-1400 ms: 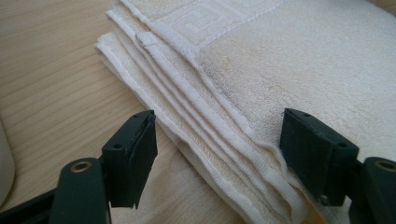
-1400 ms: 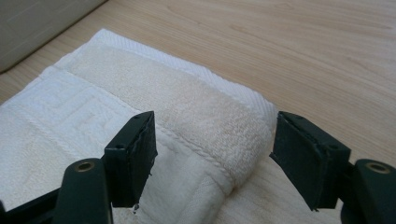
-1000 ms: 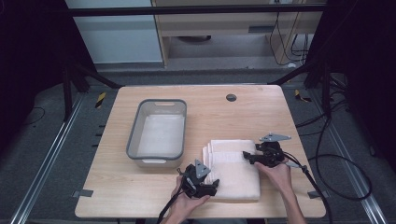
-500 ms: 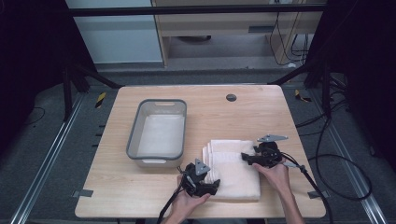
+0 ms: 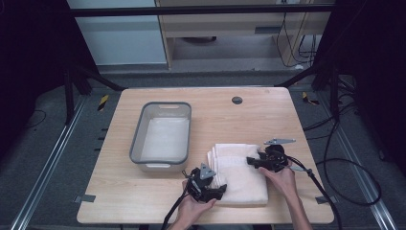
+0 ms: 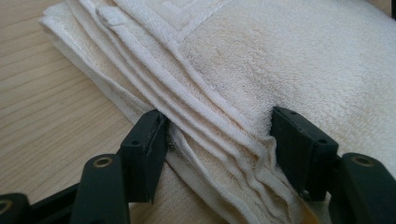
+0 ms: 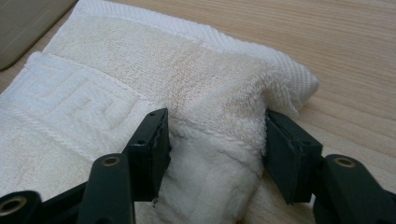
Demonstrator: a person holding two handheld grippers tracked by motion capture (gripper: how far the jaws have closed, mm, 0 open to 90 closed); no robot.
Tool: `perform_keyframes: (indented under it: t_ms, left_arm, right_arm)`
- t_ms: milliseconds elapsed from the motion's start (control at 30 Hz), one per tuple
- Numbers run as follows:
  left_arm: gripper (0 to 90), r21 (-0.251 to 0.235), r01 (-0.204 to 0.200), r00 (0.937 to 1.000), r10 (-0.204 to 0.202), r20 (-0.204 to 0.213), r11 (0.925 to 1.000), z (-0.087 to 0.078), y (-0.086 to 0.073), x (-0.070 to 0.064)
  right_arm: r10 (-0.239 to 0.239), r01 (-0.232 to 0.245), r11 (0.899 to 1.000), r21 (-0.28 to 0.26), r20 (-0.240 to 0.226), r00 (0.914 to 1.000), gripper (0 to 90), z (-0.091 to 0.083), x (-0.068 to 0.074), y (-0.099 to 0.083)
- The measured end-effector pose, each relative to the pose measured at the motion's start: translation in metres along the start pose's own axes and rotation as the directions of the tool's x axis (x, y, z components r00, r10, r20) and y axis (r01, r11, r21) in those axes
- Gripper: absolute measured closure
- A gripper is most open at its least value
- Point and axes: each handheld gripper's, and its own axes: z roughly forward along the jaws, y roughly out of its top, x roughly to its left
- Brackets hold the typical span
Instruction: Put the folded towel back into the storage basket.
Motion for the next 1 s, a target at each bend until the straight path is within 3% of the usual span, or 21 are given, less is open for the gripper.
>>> perform_keyframes:
  t_ms: [500,767,1000]
  left_arm:
    - [59.8,0.001,-0.018,0.9991,0.018,0.038,0.9998,-0.002,0.001,-0.004]
    - [70.5,-0.011,0.005,0.9987,-0.005,0.05,0.9999,-0.005,0.001,-0.002]
    - [73.4,-0.019,0.002,0.9986,-0.001,0.053,0.9998,-0.01,0.003,-0.003]
  right_arm:
    - [0.03,-0.03,1.0,-0.007,-0.047,0.9985,67.7,-0.001,0.003,0.001]
    - [0.021,-0.022,1.0,-0.023,-0.051,0.9985,72.0,-0.004,0.004,0.002]
    - [-0.005,0.003,0.999,-0.034,-0.052,0.9987,72.6,-0.01,0.006,0.004]
